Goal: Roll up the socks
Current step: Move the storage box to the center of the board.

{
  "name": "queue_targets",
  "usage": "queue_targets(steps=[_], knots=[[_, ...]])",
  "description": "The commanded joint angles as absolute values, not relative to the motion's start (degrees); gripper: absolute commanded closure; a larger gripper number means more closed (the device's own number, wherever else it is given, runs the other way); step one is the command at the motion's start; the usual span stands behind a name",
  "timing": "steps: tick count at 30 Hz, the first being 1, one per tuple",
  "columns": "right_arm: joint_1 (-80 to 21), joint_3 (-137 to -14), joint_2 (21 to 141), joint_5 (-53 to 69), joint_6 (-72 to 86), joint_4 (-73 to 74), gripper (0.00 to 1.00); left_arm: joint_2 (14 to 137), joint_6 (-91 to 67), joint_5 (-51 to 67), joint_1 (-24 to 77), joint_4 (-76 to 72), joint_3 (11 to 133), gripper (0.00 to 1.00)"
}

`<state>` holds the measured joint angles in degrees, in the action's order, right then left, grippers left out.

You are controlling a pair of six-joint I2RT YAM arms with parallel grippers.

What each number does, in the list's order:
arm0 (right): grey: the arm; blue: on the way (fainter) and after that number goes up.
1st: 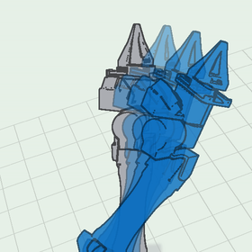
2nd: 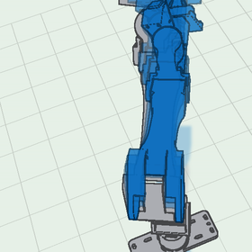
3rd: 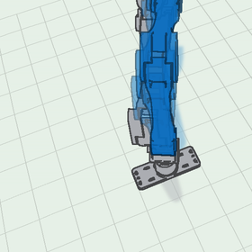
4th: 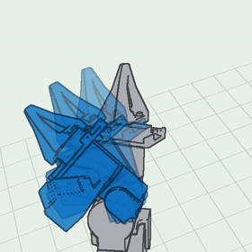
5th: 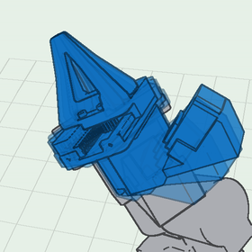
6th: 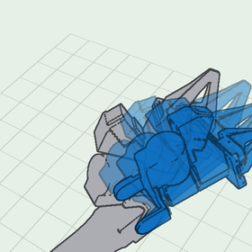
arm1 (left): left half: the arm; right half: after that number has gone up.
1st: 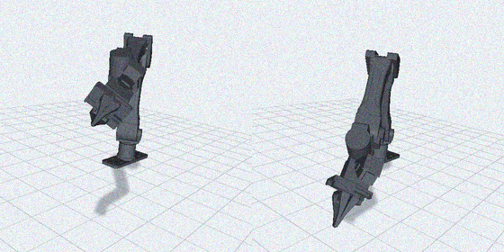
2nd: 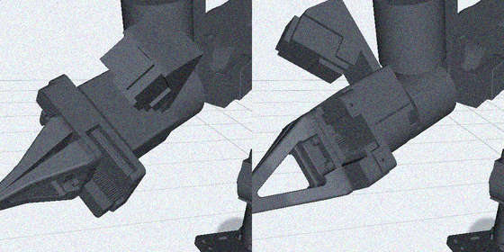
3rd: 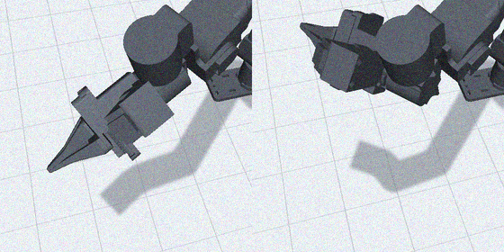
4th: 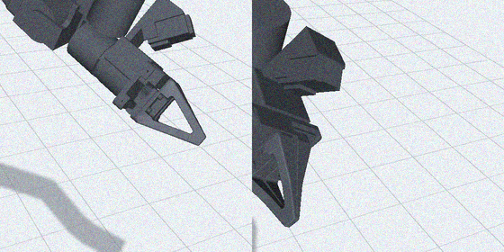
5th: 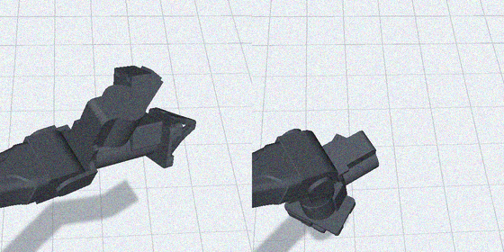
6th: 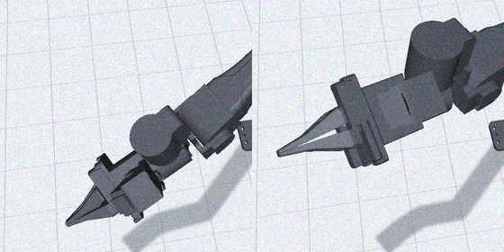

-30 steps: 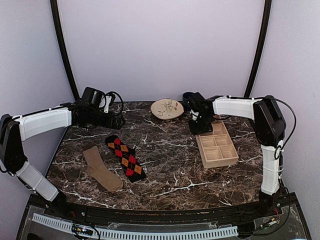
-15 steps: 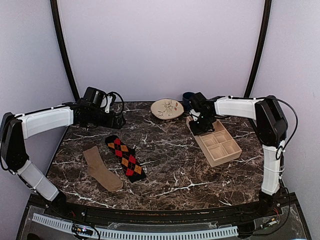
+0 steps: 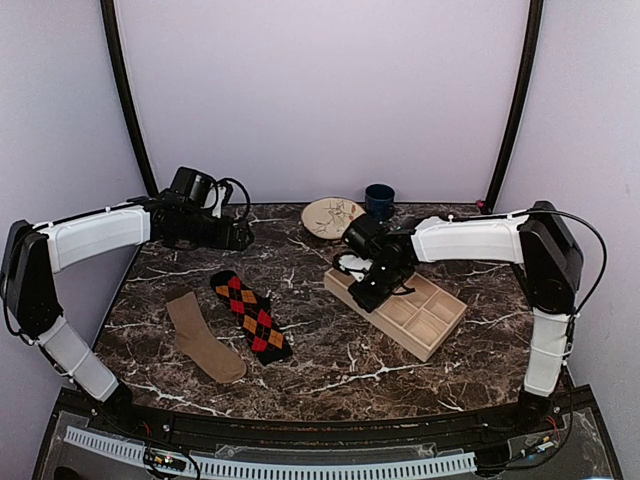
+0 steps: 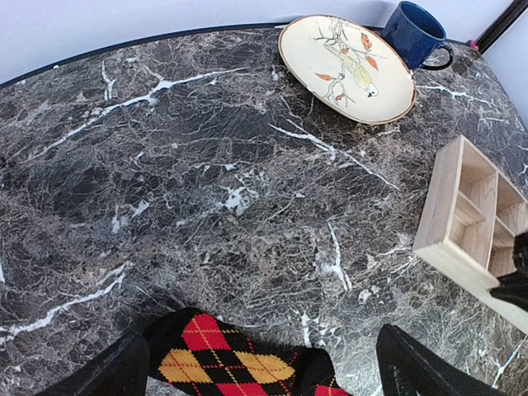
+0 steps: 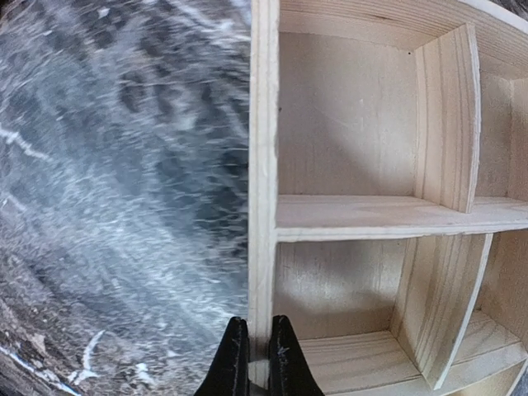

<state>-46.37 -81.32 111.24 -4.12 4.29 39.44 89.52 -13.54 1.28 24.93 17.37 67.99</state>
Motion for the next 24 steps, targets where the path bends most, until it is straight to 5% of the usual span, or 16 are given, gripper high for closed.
queue_targets(steps=[1,24], knots=[[-49.2,-82.3,109.5,-1.0,-1.3,39.3,1.00,89.6,-15.1,1.9,25.2,20.3,69.4,0.01],[-53.8,-95.1,120.8,2.2,-17.6,28.7,1.00,90.6,-24.0,7.6,25.2,20.9,66.0,0.01]])
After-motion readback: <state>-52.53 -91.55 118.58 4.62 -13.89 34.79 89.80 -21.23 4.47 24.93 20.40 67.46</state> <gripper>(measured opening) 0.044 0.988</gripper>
